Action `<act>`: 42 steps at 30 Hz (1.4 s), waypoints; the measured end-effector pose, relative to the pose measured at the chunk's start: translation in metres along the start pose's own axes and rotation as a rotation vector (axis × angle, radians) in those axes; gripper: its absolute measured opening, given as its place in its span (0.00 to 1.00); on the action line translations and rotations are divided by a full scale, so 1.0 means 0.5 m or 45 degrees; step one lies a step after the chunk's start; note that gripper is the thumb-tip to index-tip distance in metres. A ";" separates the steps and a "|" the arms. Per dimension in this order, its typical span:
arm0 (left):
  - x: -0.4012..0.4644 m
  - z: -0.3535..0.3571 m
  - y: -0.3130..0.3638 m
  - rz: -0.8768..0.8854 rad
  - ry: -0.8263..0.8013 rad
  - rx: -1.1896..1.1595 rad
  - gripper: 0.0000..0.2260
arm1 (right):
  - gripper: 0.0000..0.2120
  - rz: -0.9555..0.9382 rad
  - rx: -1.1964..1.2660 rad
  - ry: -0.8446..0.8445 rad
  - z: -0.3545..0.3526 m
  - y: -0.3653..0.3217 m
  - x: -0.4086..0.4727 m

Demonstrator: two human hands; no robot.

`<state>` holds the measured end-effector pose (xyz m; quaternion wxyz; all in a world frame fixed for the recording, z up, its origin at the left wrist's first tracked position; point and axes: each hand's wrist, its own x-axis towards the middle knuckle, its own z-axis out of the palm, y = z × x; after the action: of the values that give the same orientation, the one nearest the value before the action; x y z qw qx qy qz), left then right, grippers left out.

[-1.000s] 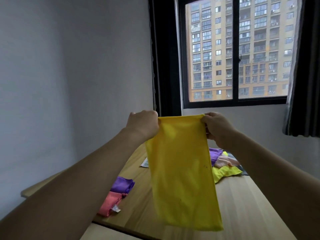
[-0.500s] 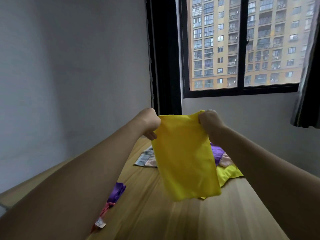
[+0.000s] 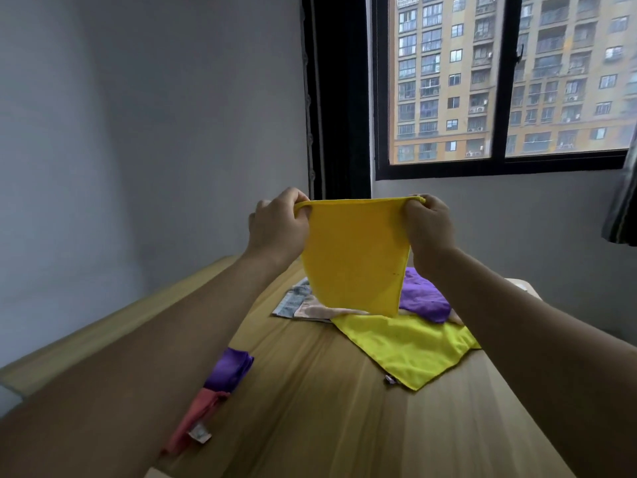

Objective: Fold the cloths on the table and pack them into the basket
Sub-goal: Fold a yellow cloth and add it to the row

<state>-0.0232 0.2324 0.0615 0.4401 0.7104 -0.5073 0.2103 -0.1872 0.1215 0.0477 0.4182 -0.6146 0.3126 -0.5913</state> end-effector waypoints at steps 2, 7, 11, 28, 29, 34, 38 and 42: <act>-0.041 -0.021 0.000 -0.036 -0.011 0.029 0.07 | 0.12 -0.029 -0.076 -0.001 -0.012 -0.001 -0.027; -0.208 -0.065 -0.008 -0.282 -0.446 -0.394 0.05 | 0.08 0.258 -0.780 -0.414 -0.058 0.049 -0.125; -0.367 -0.055 -0.040 -0.677 -1.091 -0.689 0.02 | 0.10 1.116 -0.945 -1.002 -0.123 0.098 -0.228; -0.475 0.100 -0.112 -0.642 -0.967 0.019 0.07 | 0.10 0.718 -0.935 -1.080 -0.116 0.246 -0.257; -0.477 0.110 -0.115 -0.616 -0.944 0.077 0.09 | 0.10 0.713 -0.912 -1.072 -0.113 0.255 -0.256; -0.504 0.142 -0.122 -0.497 -0.846 0.171 0.08 | 0.11 0.711 -0.931 -1.060 -0.108 0.301 -0.252; -0.517 0.139 -0.121 -0.452 -0.769 0.156 0.07 | 0.17 0.779 -0.859 -1.079 -0.111 0.318 -0.245; -0.510 0.132 -0.116 -0.443 -0.779 0.101 0.07 | 0.19 0.887 -0.737 -1.123 -0.107 0.314 -0.245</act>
<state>-0.0816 0.3196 -0.1872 0.2692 0.8328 -0.4785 -0.0707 -0.2359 0.1500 -0.1505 0.4924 -0.7511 0.4397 -0.0028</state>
